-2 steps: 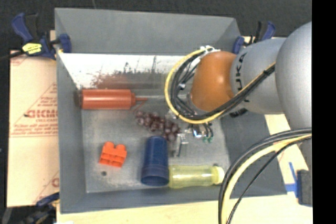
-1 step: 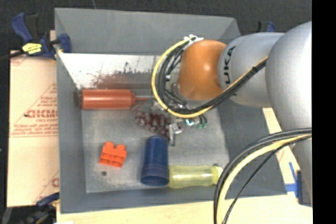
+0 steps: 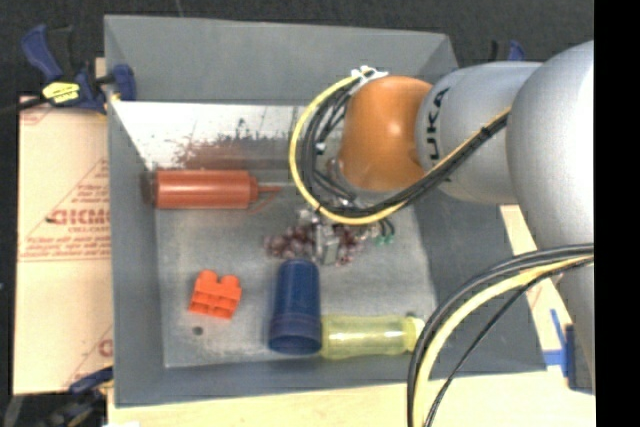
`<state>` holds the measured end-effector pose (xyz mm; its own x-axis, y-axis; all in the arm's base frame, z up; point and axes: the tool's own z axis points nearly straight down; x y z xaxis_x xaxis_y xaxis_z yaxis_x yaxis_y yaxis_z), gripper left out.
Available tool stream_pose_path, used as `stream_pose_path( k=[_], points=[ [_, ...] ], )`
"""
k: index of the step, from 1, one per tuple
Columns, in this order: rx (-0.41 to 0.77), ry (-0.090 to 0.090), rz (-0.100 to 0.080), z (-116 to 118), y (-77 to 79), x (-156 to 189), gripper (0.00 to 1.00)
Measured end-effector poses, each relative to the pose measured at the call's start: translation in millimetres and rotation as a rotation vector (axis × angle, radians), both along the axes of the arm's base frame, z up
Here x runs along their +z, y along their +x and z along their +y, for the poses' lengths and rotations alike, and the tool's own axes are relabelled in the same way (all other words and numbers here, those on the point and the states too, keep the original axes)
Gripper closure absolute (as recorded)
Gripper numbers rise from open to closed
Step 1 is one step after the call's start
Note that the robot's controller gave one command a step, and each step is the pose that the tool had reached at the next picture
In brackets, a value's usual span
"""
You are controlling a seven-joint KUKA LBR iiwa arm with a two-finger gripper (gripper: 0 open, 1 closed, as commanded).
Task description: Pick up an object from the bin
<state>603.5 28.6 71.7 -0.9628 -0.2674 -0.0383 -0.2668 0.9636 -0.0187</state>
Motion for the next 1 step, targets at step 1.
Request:
stream_pose_path(
  k=[1],
  points=[
    [0.0,0.0,0.0,0.0,0.0,0.0,1.0]
  ],
)
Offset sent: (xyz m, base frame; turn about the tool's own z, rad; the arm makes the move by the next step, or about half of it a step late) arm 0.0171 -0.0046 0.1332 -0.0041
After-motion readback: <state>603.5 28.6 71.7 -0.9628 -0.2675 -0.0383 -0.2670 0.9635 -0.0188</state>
